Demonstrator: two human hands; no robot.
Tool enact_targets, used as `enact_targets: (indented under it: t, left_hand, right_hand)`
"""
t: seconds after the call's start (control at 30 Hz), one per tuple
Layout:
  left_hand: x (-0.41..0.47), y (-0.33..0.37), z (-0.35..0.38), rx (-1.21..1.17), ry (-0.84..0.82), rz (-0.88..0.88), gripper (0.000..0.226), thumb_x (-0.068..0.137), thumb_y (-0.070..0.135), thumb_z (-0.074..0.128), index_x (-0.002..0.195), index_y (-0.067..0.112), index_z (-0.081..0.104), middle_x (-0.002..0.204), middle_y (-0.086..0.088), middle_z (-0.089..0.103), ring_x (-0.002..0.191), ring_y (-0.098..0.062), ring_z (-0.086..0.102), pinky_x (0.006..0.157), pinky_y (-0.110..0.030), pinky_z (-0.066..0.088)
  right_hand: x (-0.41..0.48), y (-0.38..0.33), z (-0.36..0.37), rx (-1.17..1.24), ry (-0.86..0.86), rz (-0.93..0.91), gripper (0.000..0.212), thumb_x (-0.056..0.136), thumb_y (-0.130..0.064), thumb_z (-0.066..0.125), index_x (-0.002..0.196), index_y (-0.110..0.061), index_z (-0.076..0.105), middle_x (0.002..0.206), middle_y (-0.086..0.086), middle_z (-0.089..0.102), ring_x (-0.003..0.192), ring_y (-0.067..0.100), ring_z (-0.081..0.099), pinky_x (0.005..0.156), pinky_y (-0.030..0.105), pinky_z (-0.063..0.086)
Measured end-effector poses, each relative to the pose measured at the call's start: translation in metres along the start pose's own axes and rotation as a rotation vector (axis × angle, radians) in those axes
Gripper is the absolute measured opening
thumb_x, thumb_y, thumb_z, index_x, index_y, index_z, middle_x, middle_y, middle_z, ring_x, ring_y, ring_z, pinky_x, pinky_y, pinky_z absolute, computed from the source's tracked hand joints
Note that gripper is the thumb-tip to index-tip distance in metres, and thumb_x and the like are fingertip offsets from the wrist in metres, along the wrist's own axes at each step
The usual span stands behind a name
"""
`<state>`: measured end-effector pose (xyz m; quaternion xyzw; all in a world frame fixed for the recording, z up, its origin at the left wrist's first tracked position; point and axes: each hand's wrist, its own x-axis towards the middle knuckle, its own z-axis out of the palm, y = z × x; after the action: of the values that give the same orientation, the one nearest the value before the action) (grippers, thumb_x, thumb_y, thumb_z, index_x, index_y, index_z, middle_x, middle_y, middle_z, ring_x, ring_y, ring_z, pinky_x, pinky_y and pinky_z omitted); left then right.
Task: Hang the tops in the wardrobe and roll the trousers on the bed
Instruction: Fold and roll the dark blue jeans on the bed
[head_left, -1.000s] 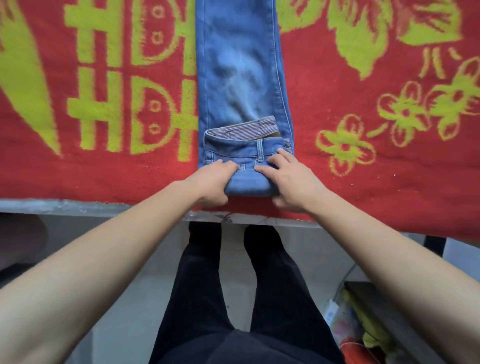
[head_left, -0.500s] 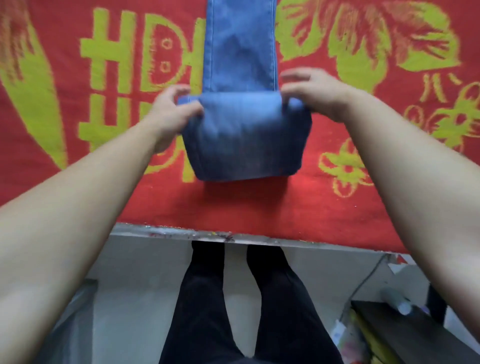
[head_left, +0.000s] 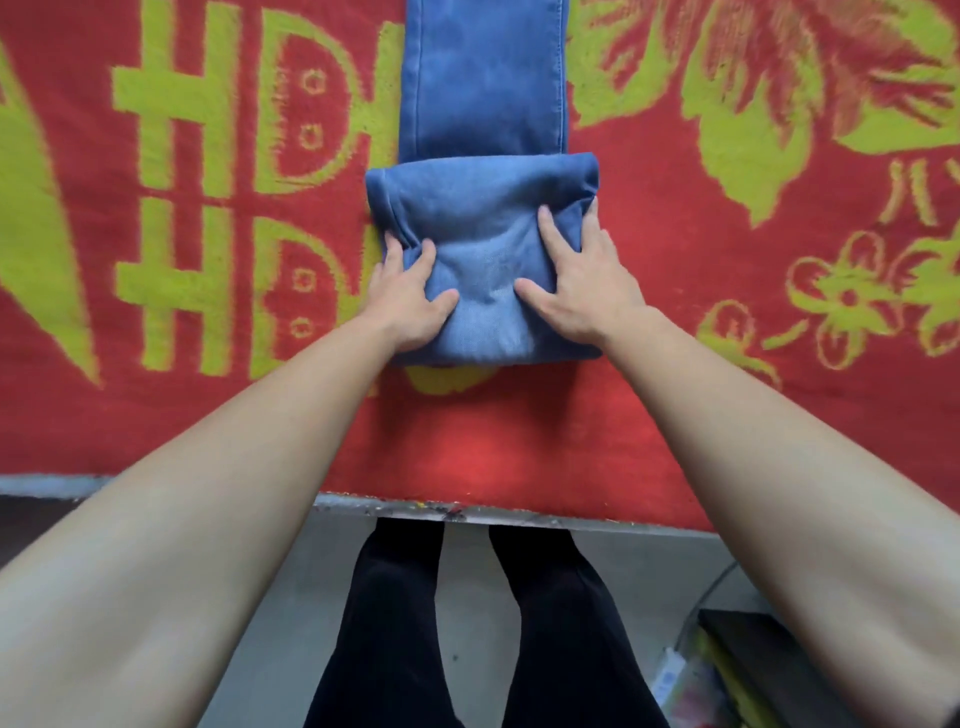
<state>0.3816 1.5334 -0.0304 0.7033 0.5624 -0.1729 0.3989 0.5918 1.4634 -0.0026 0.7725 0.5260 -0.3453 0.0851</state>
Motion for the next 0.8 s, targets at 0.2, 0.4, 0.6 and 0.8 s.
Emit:
enact_targets:
  t: [0.2,0.4,0.6,0.8]
  left_hand:
    - [0.003,-0.003,0.007,0.091,-0.012,-0.002,0.077,0.095,0.057,0.043,0.156,0.032,0.003,0.161,-0.013,-0.021,0.149,-0.039,0.002,0.121,-0.046,0.012]
    - [-0.042,-0.018,0.016,0.276,0.215,0.232,0.130,0.058,0.094,0.047,0.157,0.024,0.000,0.160,-0.019,-0.022,0.149,-0.035,-0.016,0.119,-0.050,0.012]
    - [-0.039,-0.027,0.020,-0.255,0.411,0.133,0.114,0.074,0.064,0.070,0.156,0.013,0.008,0.162,-0.014,0.005,0.149,-0.024,0.013,0.118,-0.034,0.016]
    - [0.005,-0.003,-0.021,-0.433,0.430,-0.153,0.058,0.075,0.039,0.078,0.121,0.014,0.053,0.120,-0.002,0.064,0.111,-0.025,0.060,0.089,-0.032,0.044]
  right_hand:
    - [0.010,0.000,0.009,-0.013,0.035,0.011,0.084,0.091,-0.063,0.047,0.156,-0.044,-0.001,0.164,0.013,-0.017,0.148,0.039,0.015,0.112,0.054,0.034]
    - [-0.036,0.003,0.030,-0.189,0.421,-0.197,0.073,0.093,-0.055,0.050,0.155,-0.021,0.032,0.161,0.029,0.008,0.149,0.046,0.011,0.117,0.057,0.021]
    - [-0.050,0.007,0.051,0.266,0.542,-0.191,0.090,0.086,-0.041,0.067,0.155,-0.005,0.021,0.161,0.025,0.011,0.150,0.036,0.015,0.120,0.048,0.025]
    - [0.010,0.000,-0.005,0.839,0.257,0.414,0.091,0.068,-0.062,0.075,0.142,-0.018,0.047,0.133,-0.002,0.062,0.123,0.020,0.057,0.106,0.035,0.043]
